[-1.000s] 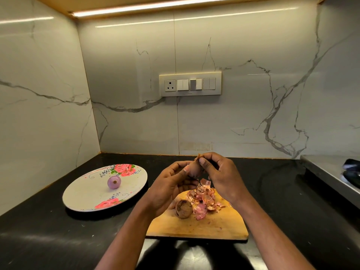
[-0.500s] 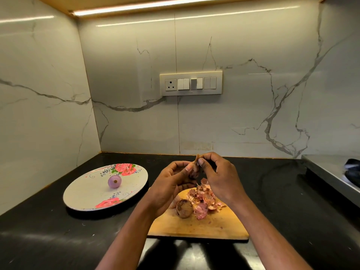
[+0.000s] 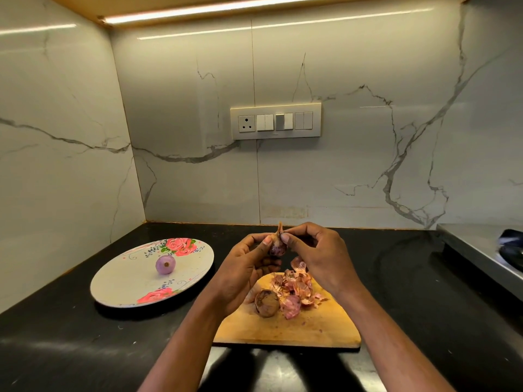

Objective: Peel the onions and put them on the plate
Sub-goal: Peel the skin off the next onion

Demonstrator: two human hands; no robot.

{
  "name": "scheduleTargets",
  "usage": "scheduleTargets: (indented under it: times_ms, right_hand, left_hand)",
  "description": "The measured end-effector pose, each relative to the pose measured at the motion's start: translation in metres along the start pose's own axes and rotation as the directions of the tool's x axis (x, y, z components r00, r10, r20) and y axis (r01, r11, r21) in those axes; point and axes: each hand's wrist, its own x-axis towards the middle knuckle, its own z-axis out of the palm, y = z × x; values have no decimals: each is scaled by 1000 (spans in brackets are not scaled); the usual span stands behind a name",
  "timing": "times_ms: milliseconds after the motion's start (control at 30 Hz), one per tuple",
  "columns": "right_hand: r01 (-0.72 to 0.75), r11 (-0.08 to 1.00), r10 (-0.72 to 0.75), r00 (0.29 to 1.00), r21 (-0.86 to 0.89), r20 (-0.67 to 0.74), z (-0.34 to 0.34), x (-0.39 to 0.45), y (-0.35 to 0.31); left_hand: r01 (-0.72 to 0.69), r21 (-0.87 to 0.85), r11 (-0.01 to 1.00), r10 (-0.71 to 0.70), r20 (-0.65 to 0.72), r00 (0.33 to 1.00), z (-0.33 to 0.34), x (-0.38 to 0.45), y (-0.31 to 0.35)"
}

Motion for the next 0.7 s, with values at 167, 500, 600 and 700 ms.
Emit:
scheduleTargets:
  times_ms: [167,500,600,700]
  right_hand:
    - [110,979,-115,993,-169,-23,3,-2,1]
    - [90,987,-93,996,-136,-14,1,-1,1]
    - [113,978,-118,993,-174,-17,0,-2,0]
    - [128,971,-138,990,-200,-34,1,-2,-1]
  left_hand:
    - [11,2,1000,-11,-6,1000,1,1,-1]
    - [-14,-9,1000,14,-1,1000,-1,0,0]
    - [-36,9,999,36,-13,999,-1,2,-2]
    - [-63,44,997,65,-32,997,-2,2,-3]
